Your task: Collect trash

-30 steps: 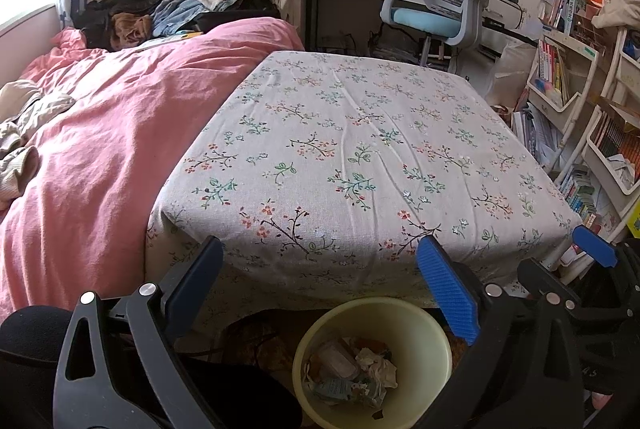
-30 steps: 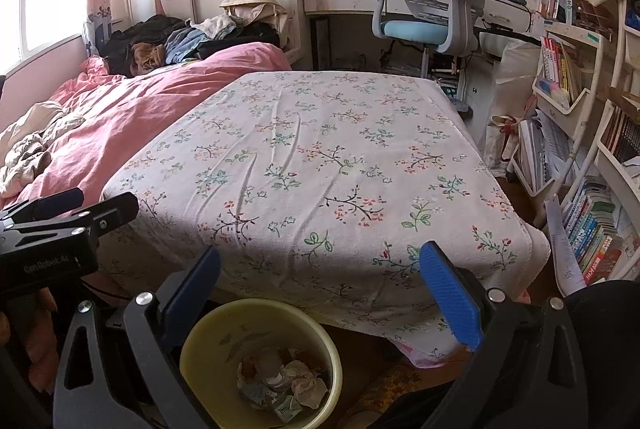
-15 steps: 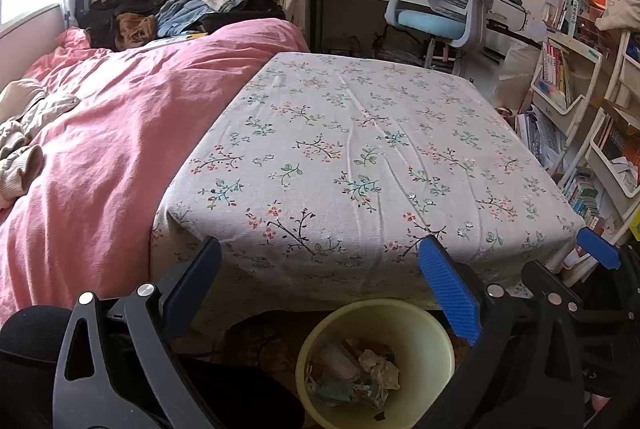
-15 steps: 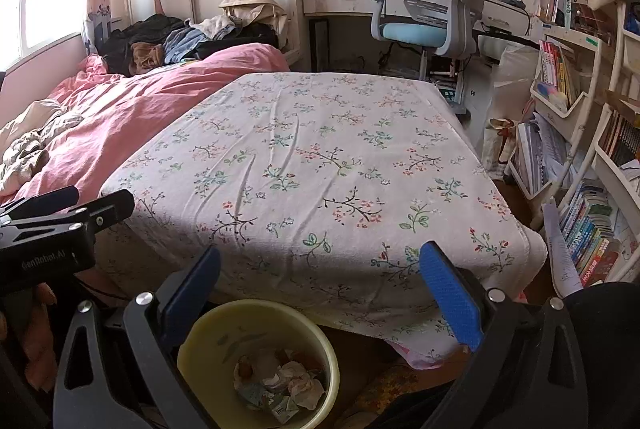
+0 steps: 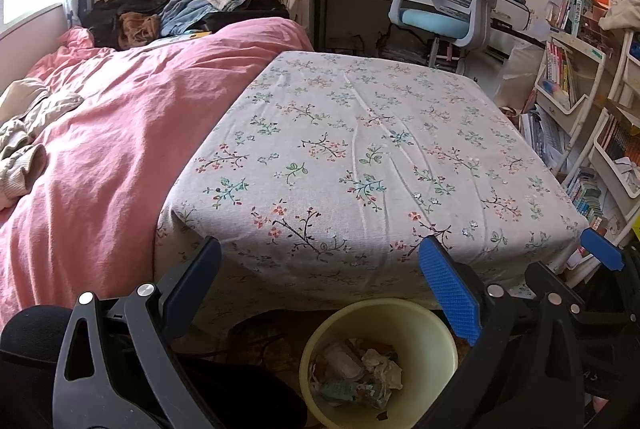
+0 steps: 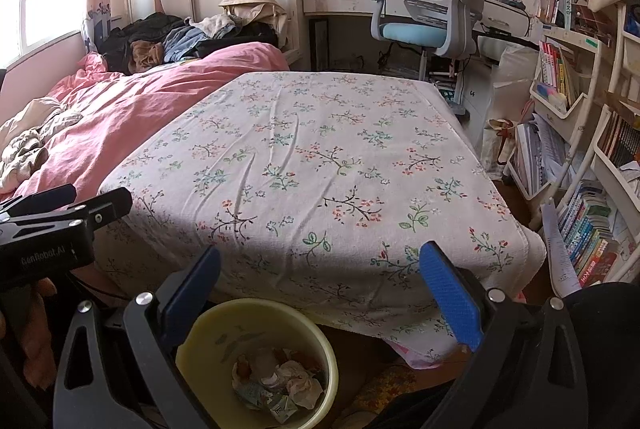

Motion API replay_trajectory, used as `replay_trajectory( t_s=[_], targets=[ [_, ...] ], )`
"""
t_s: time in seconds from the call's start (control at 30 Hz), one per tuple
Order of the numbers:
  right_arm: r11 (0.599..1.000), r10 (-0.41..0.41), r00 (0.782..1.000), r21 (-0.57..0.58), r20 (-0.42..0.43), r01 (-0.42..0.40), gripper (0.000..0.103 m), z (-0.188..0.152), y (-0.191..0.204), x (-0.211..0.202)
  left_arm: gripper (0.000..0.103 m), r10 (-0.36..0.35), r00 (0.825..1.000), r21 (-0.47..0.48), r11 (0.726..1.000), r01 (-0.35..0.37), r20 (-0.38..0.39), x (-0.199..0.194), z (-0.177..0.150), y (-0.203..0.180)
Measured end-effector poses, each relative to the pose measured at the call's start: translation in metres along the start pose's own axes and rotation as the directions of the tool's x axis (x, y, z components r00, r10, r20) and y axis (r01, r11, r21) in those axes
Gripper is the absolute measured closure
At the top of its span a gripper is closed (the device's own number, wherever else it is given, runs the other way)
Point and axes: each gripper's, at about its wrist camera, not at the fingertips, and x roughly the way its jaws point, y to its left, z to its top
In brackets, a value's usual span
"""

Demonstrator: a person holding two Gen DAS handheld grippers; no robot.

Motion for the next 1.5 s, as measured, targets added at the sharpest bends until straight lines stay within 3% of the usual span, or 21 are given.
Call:
replay_trajectory(
  t_s=[1.5],
  targets=[
    [1.0,-0.004,1.0,-0.013,-0.013,0.004,0.008,-0.0039,-0.0039,0.0024,0.007,0.008,1.0,0.011,1.0,-0.008,-0.011,0.0009,-0.0042,0.0016]
  ],
)
